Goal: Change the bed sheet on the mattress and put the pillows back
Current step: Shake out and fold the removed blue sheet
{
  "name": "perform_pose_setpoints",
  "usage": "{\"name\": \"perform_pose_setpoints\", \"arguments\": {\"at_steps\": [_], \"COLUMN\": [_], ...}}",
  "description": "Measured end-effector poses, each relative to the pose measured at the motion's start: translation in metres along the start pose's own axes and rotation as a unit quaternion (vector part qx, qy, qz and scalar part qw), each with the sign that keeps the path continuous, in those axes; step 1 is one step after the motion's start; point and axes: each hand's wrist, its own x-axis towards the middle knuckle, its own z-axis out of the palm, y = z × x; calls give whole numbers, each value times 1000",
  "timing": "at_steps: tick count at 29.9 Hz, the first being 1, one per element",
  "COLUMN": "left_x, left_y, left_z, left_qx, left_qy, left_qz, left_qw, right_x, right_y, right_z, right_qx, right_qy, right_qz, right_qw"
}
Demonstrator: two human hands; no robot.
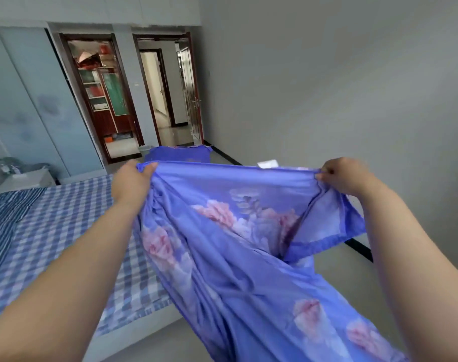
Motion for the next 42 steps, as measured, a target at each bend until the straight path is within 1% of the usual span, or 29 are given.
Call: {"name": "perform_pose_setpoints", "arguments": {"at_steps": [2,4,5,6,8,10,11,12,13,15,16,18,19,20,21,22,24,25,27,30,32,33,34,35,36,37,40,42], "left_x": [8,14,17,19,25,27,28,27,26,23,21,18,17,18,19,20,22,23,24,27,29,31,34,37,39,40,36,33], "left_y": [-2,2,4,6,5,-1,-7,-13,-19,-31,-36,-40,-41,-41,-40,-40,-42,-44,-50,-60,-67,-71,-76,-81,-87,-91,-100,-105], "left_z": [-16,-26,-31,-37,-49,-57,-58,-59,-59,-57,-56,-55,-56,-57,-59,-61,-65,-67,-69,-71,-74,-76,-77,-79,-81,-82,-82,-80], "left_qx": [40,63,71,77,87,97,103,109,114,126,127,114,104,93,83,75,76,78,73,64,45,34,27,22,21,23,38,30], "left_qy": [50,89,98,104,115,110,101,89,78,63,58,63,75,94,114,127,135,135,140,163,171,170,168,166,160,153,127,120], "left_qz": [28,57,63,68,80,84,84,82,78,68,64,56,53,50,47,44,42,47,62,69,69,67,63,56,44,28,-1,-20], "left_qw": [998,992,991,989,986,986,986,987,987,988,988,990,990,990,989,988,987,987,985,982,982,983,983,984,986,988,991,992], "right_x": [9,18,21,23,28,31,33,33,34,37,38,41,43,45,47,47,46,45,43,40,37,35,35,35,35,34,39,41], "right_y": [-15,-29,-34,-37,-43,-50,-53,-56,-57,-58,-59,-62,-66,-70,-74,-77,-80,-79,-78,-83,-91,-94,-95,-95,-96,-97,-99,-106], "right_z": [13,32,40,47,56,58,58,57,56,56,55,50,47,44,43,42,48,53,64,75,79,79,80,82,83,83,85,85], "right_qx": [-95,-114,-97,-65,49,182,214,216,192,116,89,71,78,88,93,85,48,38,56,137,246,302,339,350,336,311,230,148], "right_qy": [-85,-112,-108,-90,-37,18,33,35,31,35,50,97,112,109,83,41,-46,-72,-87,-57,-33,-41,-69,-110,-152,-176,-149,-169], "right_qz": [-22,-21,-19,-18,5,25,29,22,10,-24,-44,-62,-62,-58,-51,-45,-24,-12,9,8,0,-1,-9,-27,-48,-65,-74,-90], "right_qw": [992,987,989,994,998,983,976,975,981,992,994,991,989,988,991,995,998,997,995,989,969,952,938,930,928,932,959,970]}}
